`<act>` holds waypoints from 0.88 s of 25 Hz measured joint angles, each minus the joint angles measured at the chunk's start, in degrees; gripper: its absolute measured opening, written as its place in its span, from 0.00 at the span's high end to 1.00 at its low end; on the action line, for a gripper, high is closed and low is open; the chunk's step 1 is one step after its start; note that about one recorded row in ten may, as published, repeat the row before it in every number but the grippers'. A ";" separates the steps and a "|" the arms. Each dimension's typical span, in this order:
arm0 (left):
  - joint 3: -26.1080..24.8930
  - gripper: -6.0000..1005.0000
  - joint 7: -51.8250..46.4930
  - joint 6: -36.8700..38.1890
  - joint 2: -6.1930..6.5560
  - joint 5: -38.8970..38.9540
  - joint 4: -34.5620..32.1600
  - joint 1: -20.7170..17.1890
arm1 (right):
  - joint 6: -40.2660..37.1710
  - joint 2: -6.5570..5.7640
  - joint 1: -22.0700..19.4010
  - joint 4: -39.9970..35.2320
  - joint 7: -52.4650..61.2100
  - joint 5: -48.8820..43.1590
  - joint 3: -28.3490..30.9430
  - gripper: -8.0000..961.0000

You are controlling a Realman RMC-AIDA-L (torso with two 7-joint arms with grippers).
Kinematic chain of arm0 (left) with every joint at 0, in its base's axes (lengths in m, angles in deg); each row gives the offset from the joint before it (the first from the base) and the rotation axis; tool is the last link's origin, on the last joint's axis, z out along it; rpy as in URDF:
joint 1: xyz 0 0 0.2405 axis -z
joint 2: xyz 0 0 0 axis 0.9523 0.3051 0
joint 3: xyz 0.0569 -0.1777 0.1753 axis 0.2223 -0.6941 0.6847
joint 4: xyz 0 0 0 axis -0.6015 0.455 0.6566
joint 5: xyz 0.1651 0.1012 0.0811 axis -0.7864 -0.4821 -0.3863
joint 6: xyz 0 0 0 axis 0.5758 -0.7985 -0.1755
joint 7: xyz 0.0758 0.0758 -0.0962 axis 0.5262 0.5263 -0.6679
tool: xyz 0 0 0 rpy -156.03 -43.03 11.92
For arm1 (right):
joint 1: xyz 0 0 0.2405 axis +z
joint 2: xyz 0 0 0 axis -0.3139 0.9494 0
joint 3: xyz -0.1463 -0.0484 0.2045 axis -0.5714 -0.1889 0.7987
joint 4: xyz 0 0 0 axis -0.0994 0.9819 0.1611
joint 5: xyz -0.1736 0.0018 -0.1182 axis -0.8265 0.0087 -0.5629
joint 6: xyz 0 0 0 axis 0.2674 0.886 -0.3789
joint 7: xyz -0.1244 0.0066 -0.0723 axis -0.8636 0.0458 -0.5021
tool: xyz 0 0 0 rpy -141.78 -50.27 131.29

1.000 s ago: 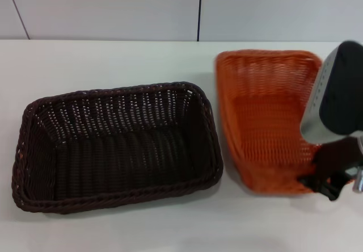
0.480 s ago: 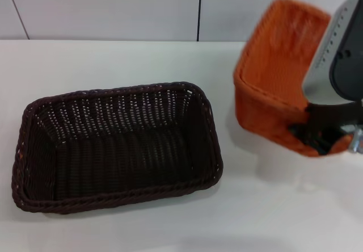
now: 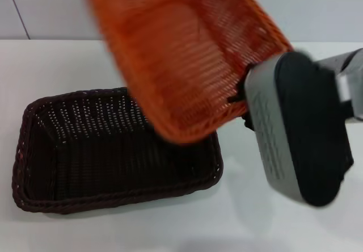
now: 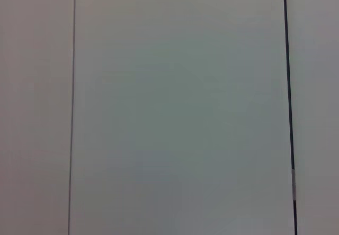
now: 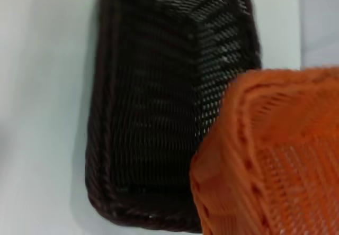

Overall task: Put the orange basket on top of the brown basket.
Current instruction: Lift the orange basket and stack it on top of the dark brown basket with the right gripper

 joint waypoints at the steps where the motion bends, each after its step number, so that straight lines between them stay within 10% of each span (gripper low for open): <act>1: 0.05 0.20 0.00 -0.01 -0.02 0.03 0.00 -0.02 | 0.20 -0.12 0.27 0.01 -2.89 -0.33 -0.55 0.84; 11: -0.34 0.20 0.00 -0.07 -0.28 0.54 0.76 -0.15 | 2.21 -1.71 -1.96 0.15 -25.79 -3.11 -6.10 0.84; 22: 0.80 0.20 -0.05 -0.18 -0.36 0.62 1.31 0.29 | 12.48 0.32 -6.60 2.77 -35.52 -5.03 -9.01 0.84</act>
